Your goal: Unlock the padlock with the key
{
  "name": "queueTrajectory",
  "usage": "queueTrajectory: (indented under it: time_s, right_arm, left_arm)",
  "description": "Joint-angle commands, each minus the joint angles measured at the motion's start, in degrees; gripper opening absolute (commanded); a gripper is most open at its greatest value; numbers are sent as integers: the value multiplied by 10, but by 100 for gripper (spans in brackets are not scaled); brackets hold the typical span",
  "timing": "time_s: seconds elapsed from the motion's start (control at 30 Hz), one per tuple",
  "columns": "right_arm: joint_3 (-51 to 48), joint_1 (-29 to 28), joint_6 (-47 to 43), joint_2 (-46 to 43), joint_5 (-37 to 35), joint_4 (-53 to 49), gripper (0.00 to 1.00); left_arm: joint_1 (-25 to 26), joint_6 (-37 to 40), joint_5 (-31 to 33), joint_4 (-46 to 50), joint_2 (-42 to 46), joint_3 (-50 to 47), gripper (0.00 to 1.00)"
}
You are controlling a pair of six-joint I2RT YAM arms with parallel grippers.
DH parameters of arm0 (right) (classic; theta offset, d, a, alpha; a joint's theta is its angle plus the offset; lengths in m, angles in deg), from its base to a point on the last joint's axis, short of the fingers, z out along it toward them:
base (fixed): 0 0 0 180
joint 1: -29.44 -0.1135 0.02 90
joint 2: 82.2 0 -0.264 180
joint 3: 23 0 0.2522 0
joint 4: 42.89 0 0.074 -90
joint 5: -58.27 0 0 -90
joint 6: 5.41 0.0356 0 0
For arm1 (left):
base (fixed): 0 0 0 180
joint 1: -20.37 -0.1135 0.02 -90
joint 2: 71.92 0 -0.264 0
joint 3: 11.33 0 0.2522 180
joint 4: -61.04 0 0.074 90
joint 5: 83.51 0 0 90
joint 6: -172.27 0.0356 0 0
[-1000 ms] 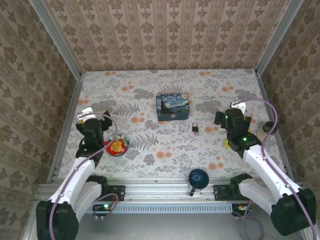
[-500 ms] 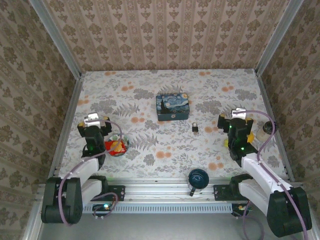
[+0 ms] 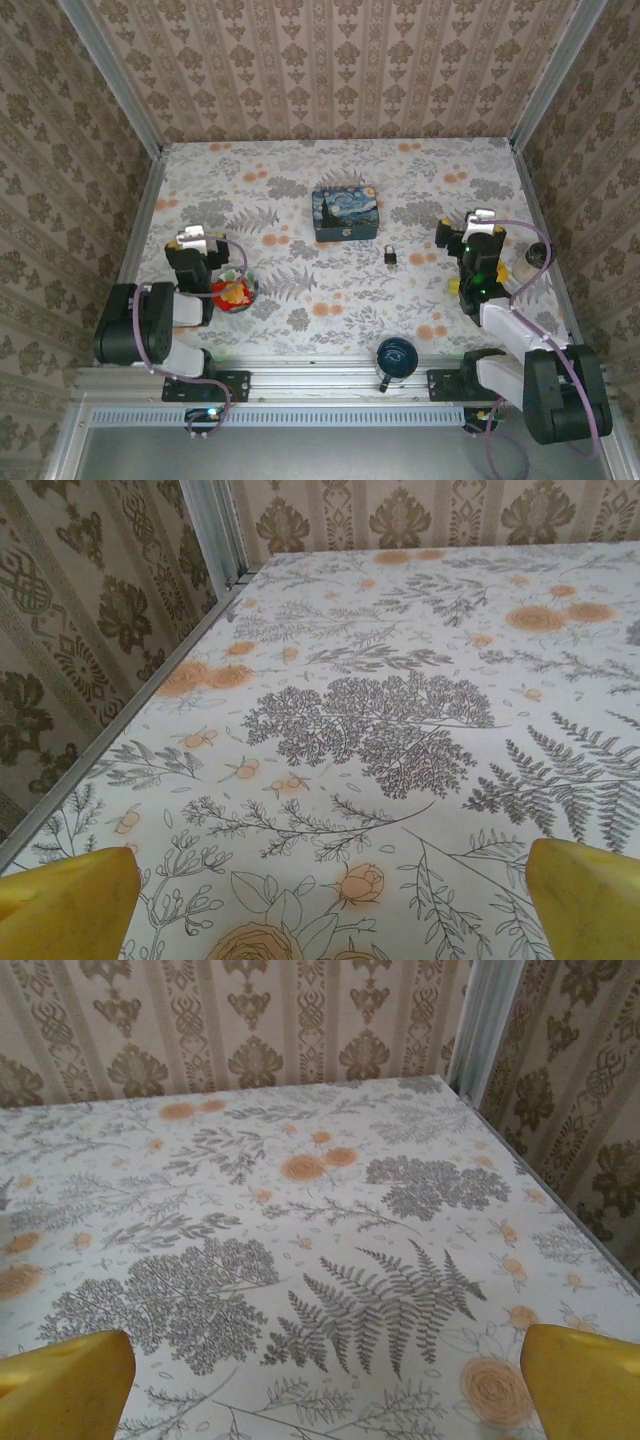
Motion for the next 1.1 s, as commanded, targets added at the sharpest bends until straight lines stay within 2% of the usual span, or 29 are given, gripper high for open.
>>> queueTrajectory:
  time_s: [0.0,0.2,0.4,0.63,0.7,0.87,1.07]
  right_arm:
    - [-13,8,-12,15,29,68,100]
    - [-9,24,-12,39,56,69,100]
    - [-44,35,-4,66,65,140,100]
    - [-49,39,9,79,80,161,100]
    - [-48,39,18,85,102,168,100]
    - [-41,39,24,122,140,203,100]
    - [-32,39,21,214,134,272,100]
  left_arm:
    - [-11,-4,-12,-76,-43,17,100]
    - [-4,-4,-5,52,-22,69,100]
    - [3,6,2,71,-26,84,100]
    - [-33,28,-190,112,-27,106,100]
    - [-34,38,-221,111,-28,107,100]
    - [-34,39,-227,109,-28,106,100]
    - [-35,40,-223,111,-28,107,100]
